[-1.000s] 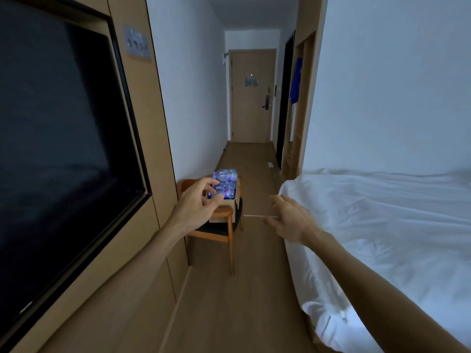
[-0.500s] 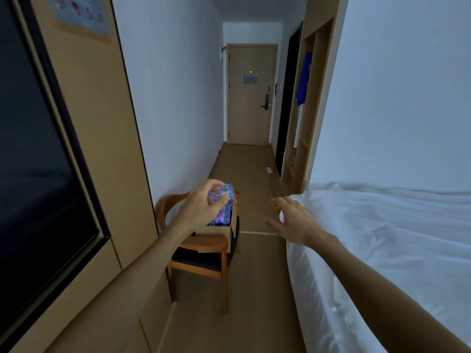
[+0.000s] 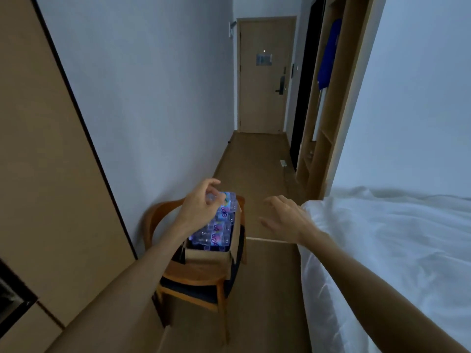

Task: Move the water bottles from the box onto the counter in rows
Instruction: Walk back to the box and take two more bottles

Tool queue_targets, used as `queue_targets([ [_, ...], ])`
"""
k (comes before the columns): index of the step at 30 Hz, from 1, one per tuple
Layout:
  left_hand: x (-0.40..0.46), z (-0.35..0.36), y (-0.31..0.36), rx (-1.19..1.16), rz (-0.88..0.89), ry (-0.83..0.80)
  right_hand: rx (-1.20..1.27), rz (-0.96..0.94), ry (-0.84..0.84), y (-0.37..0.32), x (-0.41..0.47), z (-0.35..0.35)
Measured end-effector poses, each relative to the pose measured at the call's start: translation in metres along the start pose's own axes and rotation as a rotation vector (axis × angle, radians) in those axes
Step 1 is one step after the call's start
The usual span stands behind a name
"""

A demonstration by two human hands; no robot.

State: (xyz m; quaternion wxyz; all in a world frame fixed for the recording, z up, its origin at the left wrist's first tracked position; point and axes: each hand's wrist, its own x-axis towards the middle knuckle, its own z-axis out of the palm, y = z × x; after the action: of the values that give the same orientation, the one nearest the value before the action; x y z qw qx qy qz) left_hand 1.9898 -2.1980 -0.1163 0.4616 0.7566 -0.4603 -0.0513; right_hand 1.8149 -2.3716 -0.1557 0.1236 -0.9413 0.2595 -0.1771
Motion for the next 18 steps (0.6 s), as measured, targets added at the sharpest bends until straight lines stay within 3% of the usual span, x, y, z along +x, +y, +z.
queue_targets([
  [8, 0.118, 0.055, -0.043, 0.013, -0.148, 0.108, 0.02, -0.113, -0.105, 0.075, 0.141, 0.03],
  [18, 0.206, 0.086, -0.13, -0.045, -0.314, 0.197, 0.107, -0.199, -0.288, 0.122, 0.282, 0.1],
])
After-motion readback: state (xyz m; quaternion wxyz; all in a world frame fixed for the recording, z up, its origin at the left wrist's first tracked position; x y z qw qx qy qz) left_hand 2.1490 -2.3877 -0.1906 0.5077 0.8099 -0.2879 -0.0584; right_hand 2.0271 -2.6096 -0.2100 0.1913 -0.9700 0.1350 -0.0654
